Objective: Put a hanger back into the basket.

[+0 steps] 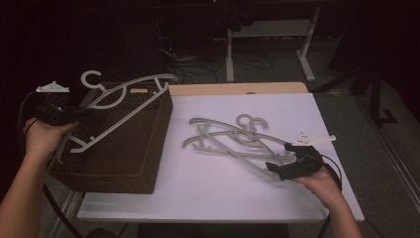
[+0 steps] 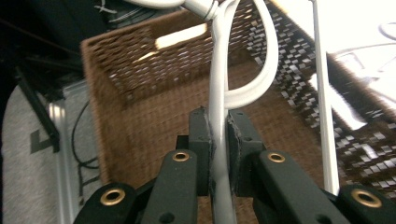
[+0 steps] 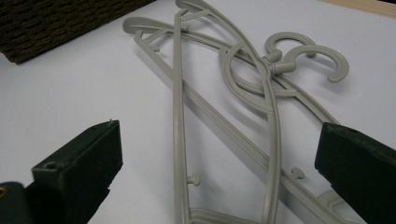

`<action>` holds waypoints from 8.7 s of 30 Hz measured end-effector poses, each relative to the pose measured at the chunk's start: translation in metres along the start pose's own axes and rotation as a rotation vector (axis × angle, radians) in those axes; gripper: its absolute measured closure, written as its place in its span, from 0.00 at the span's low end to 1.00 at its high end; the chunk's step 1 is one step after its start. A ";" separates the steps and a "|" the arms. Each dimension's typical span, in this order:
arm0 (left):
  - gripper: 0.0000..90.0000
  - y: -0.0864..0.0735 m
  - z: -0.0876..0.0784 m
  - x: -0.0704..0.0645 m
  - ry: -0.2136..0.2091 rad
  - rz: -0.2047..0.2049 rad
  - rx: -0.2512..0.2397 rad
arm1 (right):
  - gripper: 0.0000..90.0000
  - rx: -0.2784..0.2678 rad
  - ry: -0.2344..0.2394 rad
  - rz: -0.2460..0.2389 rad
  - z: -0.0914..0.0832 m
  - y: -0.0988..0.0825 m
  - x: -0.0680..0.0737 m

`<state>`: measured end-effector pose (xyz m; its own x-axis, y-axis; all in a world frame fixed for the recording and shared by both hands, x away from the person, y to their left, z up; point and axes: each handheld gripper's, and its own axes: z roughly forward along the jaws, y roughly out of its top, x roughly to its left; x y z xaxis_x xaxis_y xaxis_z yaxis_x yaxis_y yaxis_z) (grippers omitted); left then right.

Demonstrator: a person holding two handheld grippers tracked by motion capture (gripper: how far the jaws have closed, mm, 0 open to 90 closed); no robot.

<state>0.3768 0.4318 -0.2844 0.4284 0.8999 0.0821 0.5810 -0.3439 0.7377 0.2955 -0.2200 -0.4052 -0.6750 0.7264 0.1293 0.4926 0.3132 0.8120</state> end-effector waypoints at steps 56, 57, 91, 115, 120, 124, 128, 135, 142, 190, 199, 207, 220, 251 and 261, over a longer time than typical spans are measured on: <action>0.43 -0.016 0.026 -0.025 -0.155 -0.106 -0.057 | 0.01 -0.003 -0.001 -0.006 -0.002 0.003 -0.001; 0.42 -0.013 0.026 -0.030 -0.174 -0.094 -0.063 | 0.01 -0.001 -0.002 -0.007 -0.002 0.003 -0.001; 0.25 0.047 0.081 -0.254 -0.592 0.118 -0.187 | 0.17 0.036 0.027 0.018 0.021 0.019 0.006; 0.20 0.016 0.100 -0.250 -0.614 0.092 -0.168 | 0.66 0.220 0.155 -0.051 0.154 0.072 0.023; 0.20 0.016 0.099 -0.247 -0.613 0.083 -0.170 | 0.75 0.257 0.143 -0.050 0.172 0.076 0.021; 0.20 0.016 0.100 -0.245 -0.609 0.078 -0.171 | 0.79 0.285 0.146 -0.071 0.181 0.077 0.023; 0.20 0.016 0.100 -0.246 -0.608 0.082 -0.168 | 0.87 0.291 0.145 -0.073 0.184 0.076 0.023; 0.20 0.016 0.101 -0.247 -0.605 0.085 -0.170 | 0.89 0.274 0.151 -0.112 0.174 0.076 0.025; 0.20 0.017 0.099 -0.244 -0.601 0.080 -0.178 | 0.89 0.229 0.166 -0.179 0.153 0.077 0.041; 0.20 0.006 0.118 -0.258 -0.582 0.130 -0.083 | 0.99 0.325 0.022 -0.034 0.022 -0.025 0.020; 0.21 0.002 0.129 -0.262 -0.557 0.160 -0.046 | 0.99 0.368 -0.077 -0.020 0.029 -0.032 0.002; 0.28 -0.002 0.145 -0.273 -0.533 0.225 -0.002 | 0.99 0.350 -0.116 -0.018 0.039 -0.024 -0.014; 0.46 -0.005 0.187 -0.309 -0.517 0.408 0.114 | 0.99 0.324 -0.116 -0.005 0.040 -0.025 -0.020; 0.91 -0.006 0.194 -0.331 -0.538 0.595 0.137 | 0.99 0.292 -0.136 -0.003 0.040 -0.024 -0.022; 0.92 -0.004 0.186 -0.324 -0.544 0.539 0.141 | 0.69 0.131 -0.050 0.060 0.021 -0.013 -0.016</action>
<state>0.3649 0.0920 -0.4389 0.9347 0.3534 0.0381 0.2633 -0.7603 0.5939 0.3115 -0.2228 -0.4293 -0.6159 0.7745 0.1443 0.6007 0.3432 0.7221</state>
